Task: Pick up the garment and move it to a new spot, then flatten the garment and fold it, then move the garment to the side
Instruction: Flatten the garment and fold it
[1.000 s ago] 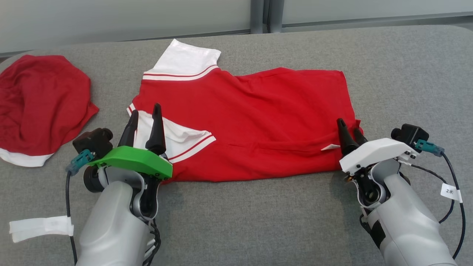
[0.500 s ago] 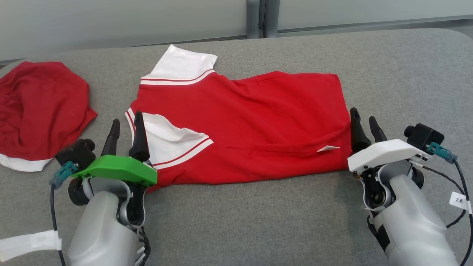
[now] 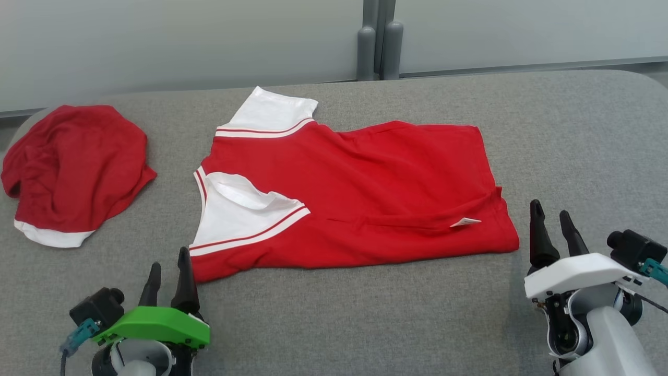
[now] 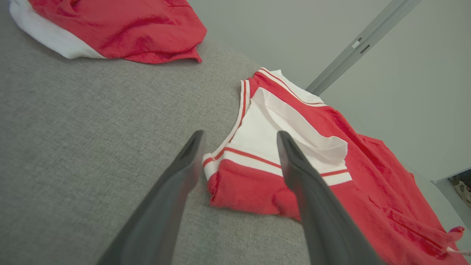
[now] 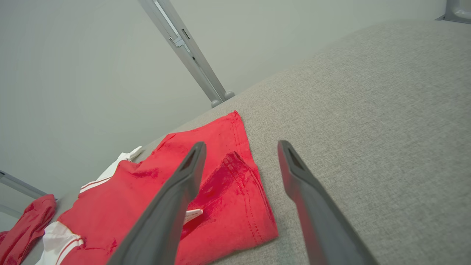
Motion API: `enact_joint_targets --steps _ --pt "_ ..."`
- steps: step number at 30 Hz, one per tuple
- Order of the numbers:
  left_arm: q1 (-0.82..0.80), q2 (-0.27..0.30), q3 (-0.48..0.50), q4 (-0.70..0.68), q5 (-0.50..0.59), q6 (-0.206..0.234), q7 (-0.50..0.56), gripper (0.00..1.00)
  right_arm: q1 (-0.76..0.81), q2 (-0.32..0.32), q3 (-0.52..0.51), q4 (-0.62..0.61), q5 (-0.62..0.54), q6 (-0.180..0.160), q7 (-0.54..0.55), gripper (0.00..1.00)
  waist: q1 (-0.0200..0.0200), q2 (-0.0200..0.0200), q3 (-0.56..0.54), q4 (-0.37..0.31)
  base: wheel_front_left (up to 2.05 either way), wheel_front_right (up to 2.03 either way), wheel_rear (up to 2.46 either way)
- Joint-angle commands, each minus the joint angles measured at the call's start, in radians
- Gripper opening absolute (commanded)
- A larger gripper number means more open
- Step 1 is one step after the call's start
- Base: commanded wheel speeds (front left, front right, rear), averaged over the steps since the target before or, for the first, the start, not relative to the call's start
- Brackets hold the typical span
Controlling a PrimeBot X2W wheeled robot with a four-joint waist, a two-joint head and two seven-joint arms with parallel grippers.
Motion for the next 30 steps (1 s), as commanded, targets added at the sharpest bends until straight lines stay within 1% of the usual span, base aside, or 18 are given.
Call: enact_joint_targets --steps 1,4,9,15,19,23,24,25,26,28,29,30 --pt "0.015 0.0 0.003 -0.006 -0.005 0.004 0.006 1.0 0.014 -0.001 0.001 -0.009 0.009 0.0 0.003 1.0 0.0001 0.0032 -0.009 0.004 0.0 0.0 0.0" --pt "0.068 -0.005 -0.014 -0.03 -0.043 0.013 0.065 1.0 0.068 -0.002 0.002 -0.053 0.036 0.0 0.021 1.0 0.0001 0.0032 -0.021 0.003 0.0 0.0 0.0" --pt "0.084 -0.011 -0.024 -0.031 -0.088 0.036 0.111 1.0 0.094 -0.002 0.013 -0.083 0.056 0.0 0.031 1.0 0.0001 0.0032 -0.022 -0.01 0.0 0.0 0.0" --pt "0.041 -0.014 -0.023 0.015 -0.134 0.057 0.125 1.0 0.095 -0.002 0.03 -0.11 0.057 0.0 0.036 1.0 0.0001 0.0032 -0.003 -0.042 0.0 0.0 0.0" --pt "0.009 -0.014 -0.018 0.055 -0.153 0.056 0.11 1.0 0.09 -0.002 0.032 -0.125 0.056 0.0 0.04 1.0 0.0001 0.0032 0.013 -0.067 0.0 0.0 0.0" --pt "-0.025 -0.015 -0.005 0.115 -0.192 0.044 0.106 1.0 0.089 -0.001 0.029 -0.138 0.051 0.0 0.046 1.0 0.0001 0.0032 0.025 -0.09 0.0 0.0 0.0" --pt "-0.031 -0.015 -0.001 0.125 -0.203 0.04 0.102 0.92 0.088 -0.001 0.029 -0.14 0.051 0.0 0.047 1.0 0.0001 0.0032 0.026 -0.094 0.0 0.0 0.0" --pt "-0.036 -0.015 0.005 0.134 -0.216 0.036 0.097 0.77 0.088 -0.001 0.026 -0.142 0.051 0.0 0.046 1.0 0.0001 0.0032 0.027 -0.096 0.0 0.0 0.0" --pt "-0.043 -0.016 0.01 0.141 -0.224 0.03 0.088 0.57 0.089 -0.001 0.024 -0.143 0.049 0.0 0.046 1.0 0.0001 0.0032 0.028 -0.098 0.0 0.0 0.0" --pt "-0.054 -0.016 0.017 0.148 -0.24 0.02 0.071 0.33 0.093 -0.001 0.022 -0.147 0.047 0.0 0.048 1.0 0.0001 0.0032 0.027 -0.099 0.0 0.0 0.0" --pt "-0.059 -0.016 0.018 0.149 -0.245 0.014 0.063 0.08 0.096 -0.001 0.02 -0.148 0.046 0.0 0.049 1.0 0.0001 0.0032 0.026 -0.099 0.0 0.0 0.0" --pt "-0.062 -0.016 0.018 0.149 -0.254 0.009 0.054 0.0 0.099 -0.001 0.018 -0.148 0.044 0.0 0.05 1.0 0.0001 0.0032 0.025 -0.098 0.0 0.0 0.0"
